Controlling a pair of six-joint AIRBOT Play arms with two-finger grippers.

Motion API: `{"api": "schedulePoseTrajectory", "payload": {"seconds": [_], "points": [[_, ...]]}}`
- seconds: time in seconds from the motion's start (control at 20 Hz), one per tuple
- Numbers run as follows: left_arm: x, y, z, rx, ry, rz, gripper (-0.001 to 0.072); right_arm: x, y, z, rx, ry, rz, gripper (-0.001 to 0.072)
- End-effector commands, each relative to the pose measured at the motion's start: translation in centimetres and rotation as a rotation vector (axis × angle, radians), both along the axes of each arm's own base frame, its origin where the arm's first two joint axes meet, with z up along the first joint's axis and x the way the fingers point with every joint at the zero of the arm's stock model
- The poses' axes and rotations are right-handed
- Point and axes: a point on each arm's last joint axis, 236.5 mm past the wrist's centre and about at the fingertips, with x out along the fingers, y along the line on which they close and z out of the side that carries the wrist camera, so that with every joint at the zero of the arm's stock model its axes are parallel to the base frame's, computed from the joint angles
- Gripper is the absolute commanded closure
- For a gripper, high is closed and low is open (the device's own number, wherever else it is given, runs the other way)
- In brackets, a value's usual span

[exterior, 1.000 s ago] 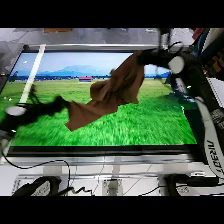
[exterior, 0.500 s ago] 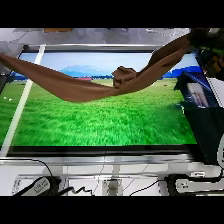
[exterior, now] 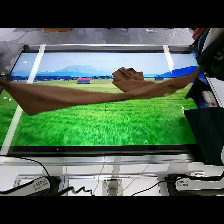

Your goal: Fold the clothes and pants, and hang the long-sleeved shirts on hangers.

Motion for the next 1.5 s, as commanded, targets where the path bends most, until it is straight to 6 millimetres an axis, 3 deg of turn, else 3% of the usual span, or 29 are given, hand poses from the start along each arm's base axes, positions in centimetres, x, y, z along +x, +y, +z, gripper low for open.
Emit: {"api": "schedulePoseTrajectory", "payload": {"seconds": [0.0, 0.1, 0.25, 0.5, 0.6, 0.75, 0.95, 1.3, 1.45], "points": [[-5.5, -0.2, -7.9, 0.009, 0.333, -0.186, 0.0696, -4.7, 0.6, -5.1, 0.024, 0.19, 0.013, 0.0681], [-6.4, -0.5, -9.2, 0.043, 0.353, -0.282, 0.0697, -6.5, 1.0, -6.0, 0.01, 0.144, 0.0, 0.0681], [-6.2, 0.4, -8.8, 0.101, 0.325, -0.318, 0.0697, -11.7, 2.0, -7.8, 0.0, 0.123, -0.023, 0.0681], [-7.0, 0.5, -8.7, 0.112, 0.353, -0.332, 0.0697, -21.7, 3.9, -14.5, 0.072, 0.164, -0.174, 0.068], [-8.6, 0.6, -9.5, 0.111, 0.42, -0.348, 0.0697, -24.0, 5.9, -16.5, 0.14, 0.166, -0.199, 0.0679], [-10.6, 0.5, -11.7, 0.096, 0.478, -0.406, 0.0697, -25.7, 8.0, -17.0, 0.193, 0.14, -0.19, 0.0678], [-14.9, 4.0, -14.5, 0.181, 0.645, -0.379, 0.0697, -26.9, 7.8, -16.9, 0.162, 0.163, -0.185, 0.0678], [-16.0, 8.5, -14.4, 0.295, 0.66, -0.301, 0.0696, -30.0, 9.0, -17.9, 0.17, 0.304, -0.112, 0.0678], [-14.8, 9.6, -14.0, 0.361, 0.623, -0.303, 0.0696, -31.0, 9.4, -18.0, 0.183, 0.35, -0.104, 0.0678]]}}
